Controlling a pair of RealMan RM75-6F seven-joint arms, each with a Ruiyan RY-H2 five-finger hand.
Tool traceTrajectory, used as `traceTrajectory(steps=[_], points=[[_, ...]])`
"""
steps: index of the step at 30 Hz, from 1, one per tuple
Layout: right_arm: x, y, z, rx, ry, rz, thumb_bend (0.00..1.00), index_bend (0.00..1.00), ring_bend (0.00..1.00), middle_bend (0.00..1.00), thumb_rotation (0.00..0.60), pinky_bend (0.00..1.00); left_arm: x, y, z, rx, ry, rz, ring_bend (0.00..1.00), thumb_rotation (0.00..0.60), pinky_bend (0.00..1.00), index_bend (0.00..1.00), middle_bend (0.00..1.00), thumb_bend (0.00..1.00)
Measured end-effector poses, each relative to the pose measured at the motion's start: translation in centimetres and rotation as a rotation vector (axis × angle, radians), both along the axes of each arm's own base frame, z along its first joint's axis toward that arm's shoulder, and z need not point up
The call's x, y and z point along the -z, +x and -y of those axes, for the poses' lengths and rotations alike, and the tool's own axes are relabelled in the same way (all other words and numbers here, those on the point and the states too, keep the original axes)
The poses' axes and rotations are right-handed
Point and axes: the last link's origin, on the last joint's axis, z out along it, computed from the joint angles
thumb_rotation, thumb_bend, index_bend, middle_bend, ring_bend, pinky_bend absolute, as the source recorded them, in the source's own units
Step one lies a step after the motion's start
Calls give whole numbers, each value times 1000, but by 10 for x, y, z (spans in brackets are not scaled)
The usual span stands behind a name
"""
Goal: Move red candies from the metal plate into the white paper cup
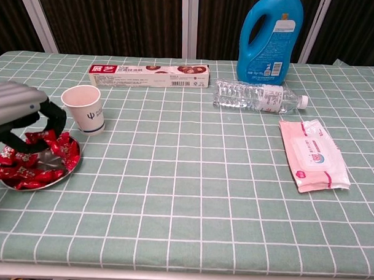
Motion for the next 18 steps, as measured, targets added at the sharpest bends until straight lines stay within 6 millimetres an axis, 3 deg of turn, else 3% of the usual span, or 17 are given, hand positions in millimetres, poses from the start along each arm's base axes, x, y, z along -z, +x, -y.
traceTrajectory(steps=[5,10,18], points=[[-1,-1,0,2,-3,3,72,0,0,0,600,281,-20,27,-21,52,50,51,929,600,1000,736,780,540],[-2,-4,-1,10,-7,4,72,0,0,0,600,282,-25,51,-47,64,58,86,929,600,1000,735,779,540],[-4,-7,-3,25,-14,6,71,0,0,0,600,282,-18,53,-79,48,92,24,929,600,1000,729,771,540]])
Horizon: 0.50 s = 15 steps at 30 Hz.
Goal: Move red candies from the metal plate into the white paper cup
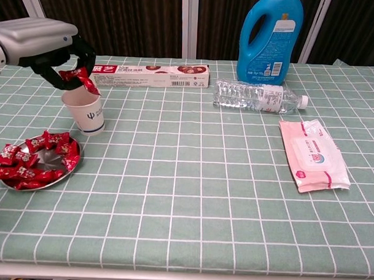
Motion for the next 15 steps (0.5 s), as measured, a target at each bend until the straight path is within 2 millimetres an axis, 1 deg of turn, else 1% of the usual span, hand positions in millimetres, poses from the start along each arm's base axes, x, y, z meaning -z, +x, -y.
traceTrajectory(steps=[7,15], points=[[1,-1,1,8,4,-5,71,0,0,0,600,282,9,-10,-11,9,64,-156,929,600,1000,727,768,540],[1,-2,1,15,1,-4,71,0,0,0,600,283,18,-7,-9,42,80,-213,928,600,1000,725,761,544]])
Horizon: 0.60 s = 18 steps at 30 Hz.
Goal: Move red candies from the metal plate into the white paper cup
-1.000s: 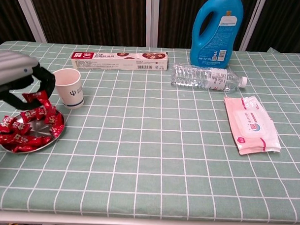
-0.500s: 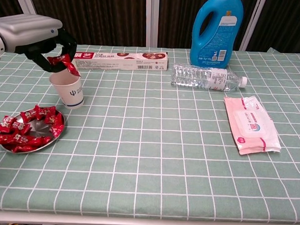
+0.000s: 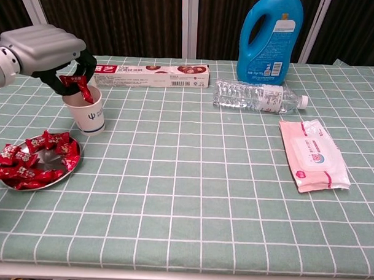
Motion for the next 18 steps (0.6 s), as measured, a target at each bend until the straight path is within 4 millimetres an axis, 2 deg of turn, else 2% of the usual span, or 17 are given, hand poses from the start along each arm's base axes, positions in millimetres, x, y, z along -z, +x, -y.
traceTrajectory(steps=[11,18], points=[[1,0,2,2,3,-3,71,0,0,0,600,283,7,-1,5,40,-6,-66,920,600,1000,672,734,545],[1,-1,1,7,2,-2,72,0,0,0,600,285,12,0,7,38,-22,-71,905,600,1000,572,636,545]])
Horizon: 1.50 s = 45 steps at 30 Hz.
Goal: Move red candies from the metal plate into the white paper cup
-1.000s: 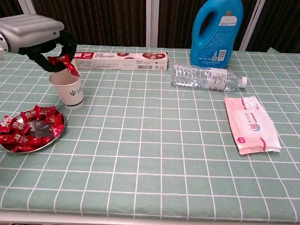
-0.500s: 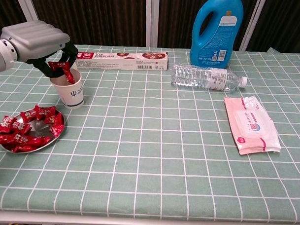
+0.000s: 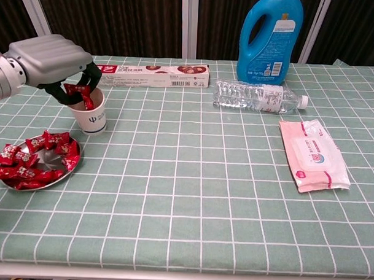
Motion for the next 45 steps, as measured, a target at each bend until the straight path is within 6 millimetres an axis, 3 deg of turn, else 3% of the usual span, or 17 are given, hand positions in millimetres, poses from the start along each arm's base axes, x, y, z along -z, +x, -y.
traceTrajectory(steps=[6,12,19,24,28,34,45], points=[[0,0,-1,1,-1,0,72,0,0,0,600,285,-2,2,0,-2,5,3,895,600,1000,465,545,543],[0,1,-1,-2,-3,1,73,0,0,0,600,285,-5,1,3,-7,6,3,887,600,1000,425,495,542],[-1,2,0,-9,-2,0,73,0,0,0,600,285,-25,-2,13,-31,55,104,863,600,1000,359,443,530],[0,4,1,-19,2,-2,72,0,0,0,600,285,-53,-19,33,-76,108,244,863,600,1000,381,448,404],[2,5,2,-22,8,-4,73,0,0,0,600,285,-67,-51,66,-150,100,292,863,600,1000,394,459,274],[4,9,4,-39,18,-6,72,0,0,0,600,286,-54,-84,102,-245,22,261,864,600,1000,400,463,210],[5,11,3,-42,19,-5,72,0,0,0,600,287,-31,-103,107,-265,-22,172,862,600,1000,408,463,191]])
